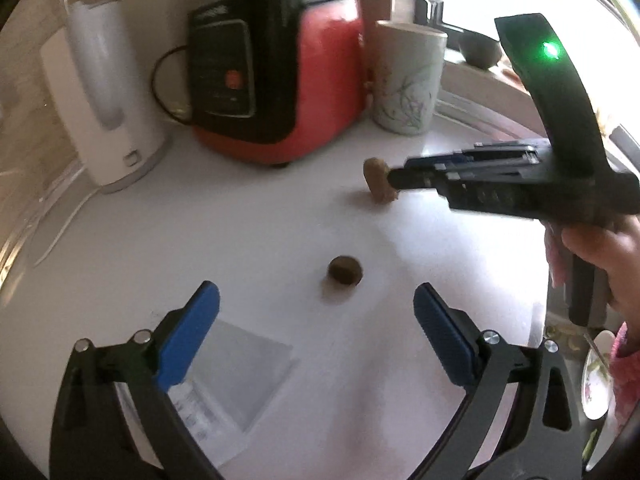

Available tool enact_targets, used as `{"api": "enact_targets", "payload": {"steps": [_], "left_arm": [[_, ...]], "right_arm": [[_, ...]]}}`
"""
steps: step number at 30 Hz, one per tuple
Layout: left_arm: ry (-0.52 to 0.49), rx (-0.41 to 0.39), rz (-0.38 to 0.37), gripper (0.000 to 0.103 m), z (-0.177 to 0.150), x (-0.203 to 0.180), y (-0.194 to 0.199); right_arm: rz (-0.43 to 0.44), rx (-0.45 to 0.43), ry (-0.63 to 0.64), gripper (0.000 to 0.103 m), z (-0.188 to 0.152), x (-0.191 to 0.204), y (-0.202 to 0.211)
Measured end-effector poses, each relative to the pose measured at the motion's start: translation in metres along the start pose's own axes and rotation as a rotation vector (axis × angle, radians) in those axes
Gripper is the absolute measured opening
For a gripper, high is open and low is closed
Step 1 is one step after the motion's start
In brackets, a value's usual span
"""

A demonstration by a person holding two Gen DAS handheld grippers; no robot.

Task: Collect trash
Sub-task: 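Grasp the dark nut shell with the left tool while the right tool grasps the striped nut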

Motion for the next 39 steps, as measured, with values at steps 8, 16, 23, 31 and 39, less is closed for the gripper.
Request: {"api": "enact_targets", "payload": {"steps": [8, 16, 23, 31, 39], "left_arm": [[-0.017, 0.039, -0.042, 0.072, 0.007, -0.01, -0.034], [0.002, 0.064, -0.08, 0.051, 0.002, -0.009, -0.051], [-0.004, 0.051, -0.11, 0.023, 0.004, -0.006, -0.049], [0.045, 0.043, -0.118, 0.023, 0.0, 0.0, -0.039], [0.081, 0.015, -0.086, 0.023, -0.001, 0.007, -0.004]], "right_arm": [[-0.003, 0.002, 0.012, 0.041, -0.004, -0.01, -0.015], [-0.003, 0.01, 0.01, 0.056, -0.003, -0.016, -0.018], [-0.025, -0.016, -0.056, 0.063, -0.011, -0.041, 0.003], [-0.076, -0.088, -0.138, 0.065, 0.002, -0.077, 0.009], [-0.178, -0.046, -0.011, 0.064, 0.025, -0.054, -0.025]]}}
Point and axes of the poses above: each gripper's, at about its wrist camera, not at the fingertips, and y roughly against the way its jaws point, x to its left, z to its top, the point moved 9 cm from there along -y, roughly the way its jaws point, and after that the axes turned 7 degrees about -y, right-handed, at the moved point
